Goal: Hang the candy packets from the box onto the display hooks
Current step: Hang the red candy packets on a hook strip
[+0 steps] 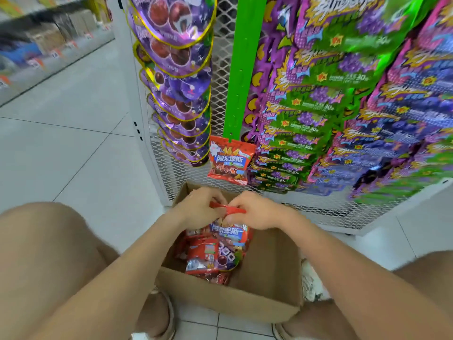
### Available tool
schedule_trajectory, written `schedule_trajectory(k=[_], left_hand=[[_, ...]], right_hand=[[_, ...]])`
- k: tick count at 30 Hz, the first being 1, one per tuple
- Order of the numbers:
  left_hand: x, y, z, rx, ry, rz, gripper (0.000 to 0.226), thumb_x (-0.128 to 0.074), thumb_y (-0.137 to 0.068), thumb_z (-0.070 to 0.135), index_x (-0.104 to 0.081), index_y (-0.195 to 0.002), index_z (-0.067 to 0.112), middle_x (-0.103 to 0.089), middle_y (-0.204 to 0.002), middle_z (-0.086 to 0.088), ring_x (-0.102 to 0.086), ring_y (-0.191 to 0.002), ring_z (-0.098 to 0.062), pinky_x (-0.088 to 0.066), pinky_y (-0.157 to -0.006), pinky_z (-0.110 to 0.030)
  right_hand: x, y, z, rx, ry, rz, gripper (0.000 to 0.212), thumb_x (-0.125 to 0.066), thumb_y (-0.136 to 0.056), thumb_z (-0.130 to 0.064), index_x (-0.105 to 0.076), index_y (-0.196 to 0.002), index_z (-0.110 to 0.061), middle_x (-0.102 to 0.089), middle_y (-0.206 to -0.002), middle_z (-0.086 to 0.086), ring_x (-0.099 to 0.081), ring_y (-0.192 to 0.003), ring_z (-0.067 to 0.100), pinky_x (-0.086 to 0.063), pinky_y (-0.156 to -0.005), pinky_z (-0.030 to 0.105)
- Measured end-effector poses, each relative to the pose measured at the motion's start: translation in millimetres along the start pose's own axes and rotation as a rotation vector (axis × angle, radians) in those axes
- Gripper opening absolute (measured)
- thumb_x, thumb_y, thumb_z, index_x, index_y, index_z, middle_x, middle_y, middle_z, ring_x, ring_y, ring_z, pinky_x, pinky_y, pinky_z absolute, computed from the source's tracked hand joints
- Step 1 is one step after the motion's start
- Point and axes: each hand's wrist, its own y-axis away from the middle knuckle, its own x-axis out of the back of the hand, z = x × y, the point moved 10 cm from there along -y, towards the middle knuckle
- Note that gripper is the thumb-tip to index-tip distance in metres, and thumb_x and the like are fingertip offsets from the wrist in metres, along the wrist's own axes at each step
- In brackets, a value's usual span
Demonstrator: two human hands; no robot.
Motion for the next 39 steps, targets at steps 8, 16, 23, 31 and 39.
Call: schedule_trajectory(k=[8,16,23,31,39], left_hand=[[71.5,22.9,55.1,0.049,0.45,0.099,0.024,-0.066,-0.104,0.029,-0.078,-0.088,0.015,-0.076,-0.088,-0.007,-0.064,-0.085,-0.019,-0.054,-0.087,-0.042],[122.1,15.5,109.1,-0.103,0.268,0.314,0.019,-0.06,-0.107,0.014,-0.071,-0.122,0.015,-0.075,-0.112,-0.006,-0.07,-0.099,-0.016,-0.055,-0.093,-0.032],[132.0,-12.0,115.2,-0.066,0.144,0.553,0.04,-0.052,-0.105,0.008,-0.048,-0.144,0.009,-0.063,-0.128,-0.002,-0.061,-0.12,-0.024,-0.046,-0.096,-0.036],[122.6,-20.3,106.4,0.035,0.417,0.444,0.022,-0.053,-0.101,0.018,-0.075,-0.102,0.022,-0.078,-0.101,-0.01,-0.072,-0.102,-0.032,-0.055,-0.095,-0.052],[122.5,10.4,108.8,0.008,0.402,0.367,0.024,-0.055,-0.096,0.025,-0.076,-0.094,0.014,-0.075,-0.1,-0.017,-0.068,-0.096,-0.032,-0.052,-0.094,-0.048]], right_hand=[[117.5,62.3,-68.4,0.134,0.131,0.524,0.032,-0.08,-0.088,-0.047,-0.067,-0.117,-0.042,-0.066,-0.096,-0.013,-0.06,-0.09,0.008,-0.046,-0.079,0.029],[161.3,76.8,-91.1,0.121,0.138,0.651,0.032,-0.081,-0.09,-0.038,-0.079,-0.118,-0.024,-0.068,-0.099,-0.006,-0.061,-0.088,0.005,-0.045,-0.083,0.021],[171.2,69.1,-74.2,0.041,0.106,0.669,0.029,-0.079,-0.093,-0.031,-0.076,-0.12,-0.022,-0.071,-0.113,-0.005,-0.065,-0.105,0.012,-0.05,-0.097,0.031],[180.6,68.4,-69.2,0.063,0.174,0.727,0.02,-0.075,-0.096,-0.031,-0.078,-0.115,-0.025,-0.068,-0.107,-0.002,-0.061,-0.104,0.017,-0.044,-0.093,0.033],[173.4,68.2,-84.6,0.126,0.17,0.718,0.026,-0.074,-0.096,-0.034,-0.077,-0.121,-0.028,-0.07,-0.115,-0.006,-0.06,-0.112,0.014,-0.03,-0.091,0.023]])
